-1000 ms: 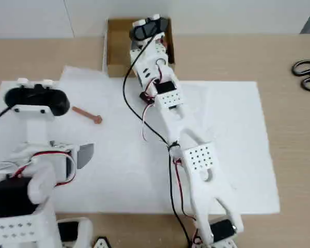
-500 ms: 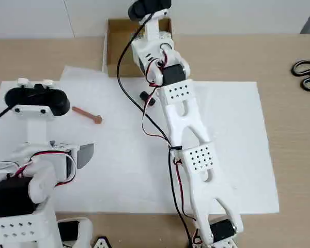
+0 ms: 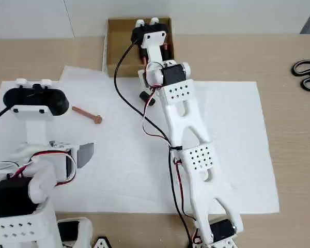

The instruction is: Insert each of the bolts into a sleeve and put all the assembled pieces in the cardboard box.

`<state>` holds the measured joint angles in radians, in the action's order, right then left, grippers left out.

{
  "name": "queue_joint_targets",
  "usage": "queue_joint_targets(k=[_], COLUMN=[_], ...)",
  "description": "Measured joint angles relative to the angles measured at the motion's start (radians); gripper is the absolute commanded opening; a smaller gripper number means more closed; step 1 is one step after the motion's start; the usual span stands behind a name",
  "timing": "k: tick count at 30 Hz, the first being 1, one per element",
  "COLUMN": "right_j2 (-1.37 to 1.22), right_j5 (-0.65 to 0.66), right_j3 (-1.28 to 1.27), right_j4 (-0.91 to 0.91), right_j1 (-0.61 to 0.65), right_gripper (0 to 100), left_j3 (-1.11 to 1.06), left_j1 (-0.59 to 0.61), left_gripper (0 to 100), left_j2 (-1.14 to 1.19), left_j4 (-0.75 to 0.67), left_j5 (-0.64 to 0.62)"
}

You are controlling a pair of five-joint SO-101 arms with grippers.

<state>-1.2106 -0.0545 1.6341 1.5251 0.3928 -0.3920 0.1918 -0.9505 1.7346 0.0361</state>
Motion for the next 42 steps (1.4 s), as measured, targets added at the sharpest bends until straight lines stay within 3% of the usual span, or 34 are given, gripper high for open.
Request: queue_joint_targets(k=[6,13,22,42], right_j2=[0.000,0.041,0.201,0.269], right_j5=[-0.003,0.144,0.299,0.305], right_j3=[0.000,-0.003,-0.285,-0.305], right_j4=[0.078,0.143,0.120,0.140], right_j1=[-0.037,-0.031,0.018,-0.011], right_gripper=[14.6,14.5,14.4,14.4], left_j3=[0.000,0.000,0.000,0.000], left_j1=[0.000,0.000,0.000,0.000], left_gripper=[29,29,29,29], left_j2=[0.000,0.000,0.000,0.000], left_j4=[0.000,0.000,0.000,0.000], left_j5=[0.000,0.000,0.000,0.000])
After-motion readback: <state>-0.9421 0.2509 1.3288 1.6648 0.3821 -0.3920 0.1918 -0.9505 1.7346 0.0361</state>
